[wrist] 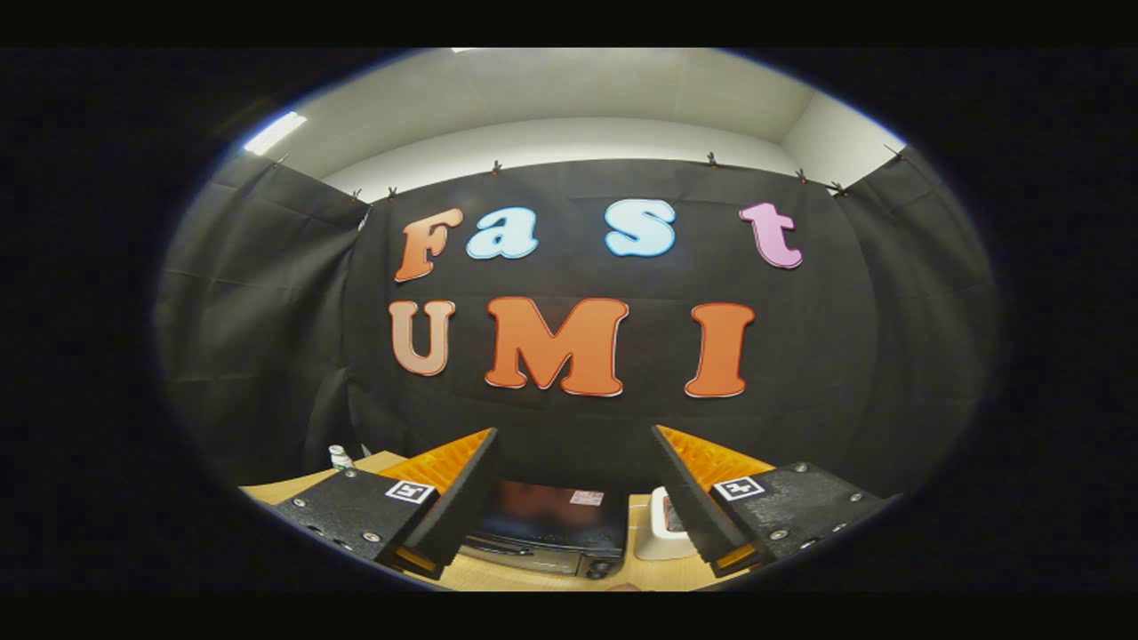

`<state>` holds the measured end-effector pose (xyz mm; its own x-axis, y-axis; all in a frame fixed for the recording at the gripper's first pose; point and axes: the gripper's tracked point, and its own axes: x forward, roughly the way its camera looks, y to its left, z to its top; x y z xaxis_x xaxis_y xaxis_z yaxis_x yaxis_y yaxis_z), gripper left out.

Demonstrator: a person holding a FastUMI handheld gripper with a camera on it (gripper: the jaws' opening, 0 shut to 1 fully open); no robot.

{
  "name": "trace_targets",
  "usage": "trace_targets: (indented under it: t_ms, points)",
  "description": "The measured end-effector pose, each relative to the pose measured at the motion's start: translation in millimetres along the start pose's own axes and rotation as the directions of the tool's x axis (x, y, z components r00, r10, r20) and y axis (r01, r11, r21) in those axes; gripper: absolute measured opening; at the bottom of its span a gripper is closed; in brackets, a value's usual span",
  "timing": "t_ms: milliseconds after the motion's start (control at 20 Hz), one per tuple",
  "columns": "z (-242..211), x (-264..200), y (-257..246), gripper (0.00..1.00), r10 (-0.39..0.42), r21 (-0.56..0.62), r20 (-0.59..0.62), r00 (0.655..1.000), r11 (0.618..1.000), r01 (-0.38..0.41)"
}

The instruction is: Open the toaster oven, put the food inside, and close the toaster oven door.

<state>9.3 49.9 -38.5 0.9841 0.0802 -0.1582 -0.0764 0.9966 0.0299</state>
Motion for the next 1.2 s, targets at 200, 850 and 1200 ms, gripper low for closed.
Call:
trace_targets:
  t_ms: [200,850,1200]
  points:
    - [-36,10,25,0.98,0.050,0.026,-0.069,0.996,0.999,-0.048]
    - [-207,49,72,0.98,0.102,0.133,-0.413,0.905,0.990,-0.051]
    - [-251,67,78,0.97,0.052,0.112,-0.470,0.881,0.994,0.001]
